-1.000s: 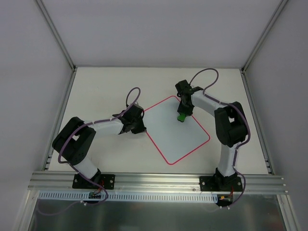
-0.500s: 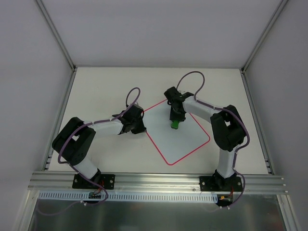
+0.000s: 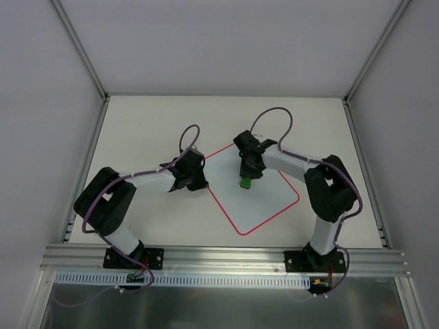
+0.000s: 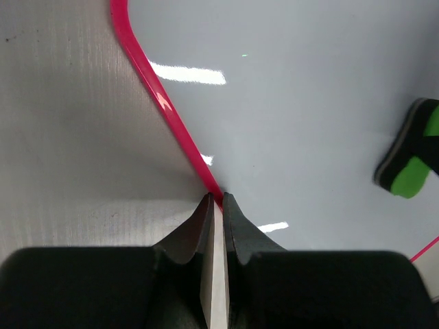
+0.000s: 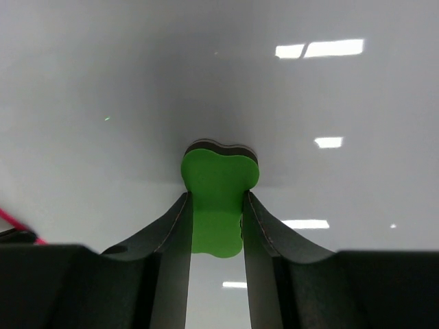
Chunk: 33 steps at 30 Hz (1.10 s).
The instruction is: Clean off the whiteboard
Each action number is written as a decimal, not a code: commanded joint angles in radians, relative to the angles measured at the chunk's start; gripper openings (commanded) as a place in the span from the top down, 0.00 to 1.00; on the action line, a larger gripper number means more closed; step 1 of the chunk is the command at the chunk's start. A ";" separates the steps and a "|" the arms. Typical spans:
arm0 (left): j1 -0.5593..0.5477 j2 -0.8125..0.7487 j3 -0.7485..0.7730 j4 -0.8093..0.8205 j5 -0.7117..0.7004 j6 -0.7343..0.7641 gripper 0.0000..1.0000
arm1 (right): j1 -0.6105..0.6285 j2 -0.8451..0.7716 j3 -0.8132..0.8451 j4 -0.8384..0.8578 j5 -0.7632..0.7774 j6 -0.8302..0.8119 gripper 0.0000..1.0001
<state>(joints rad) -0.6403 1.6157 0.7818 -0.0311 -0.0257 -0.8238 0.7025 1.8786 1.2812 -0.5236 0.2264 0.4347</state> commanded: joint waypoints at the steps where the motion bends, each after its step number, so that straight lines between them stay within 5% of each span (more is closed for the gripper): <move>1: -0.005 0.039 -0.059 -0.190 -0.016 0.034 1.00 | -0.132 -0.068 -0.153 -0.098 0.059 -0.011 1.00; 12: -0.005 0.035 -0.058 -0.191 -0.014 0.035 1.00 | -0.562 -0.371 -0.304 -0.053 0.013 -0.120 1.00; 17: -0.004 0.036 -0.056 -0.193 -0.013 0.034 1.00 | -0.835 -0.343 -0.267 -0.036 -0.033 -0.125 1.00; 24: -0.005 0.036 -0.046 -0.193 -0.011 0.041 1.00 | -0.945 -0.185 -0.160 -0.018 -0.061 -0.111 1.00; 33: -0.005 0.010 -0.030 -0.197 -0.005 0.034 0.78 | -0.953 -0.160 -0.163 -0.016 -0.058 -0.120 0.61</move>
<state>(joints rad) -0.6403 1.6100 0.7826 -0.0467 -0.0250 -0.8219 -0.2432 1.7405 1.1107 -0.5274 0.1719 0.3271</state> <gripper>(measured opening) 0.195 0.380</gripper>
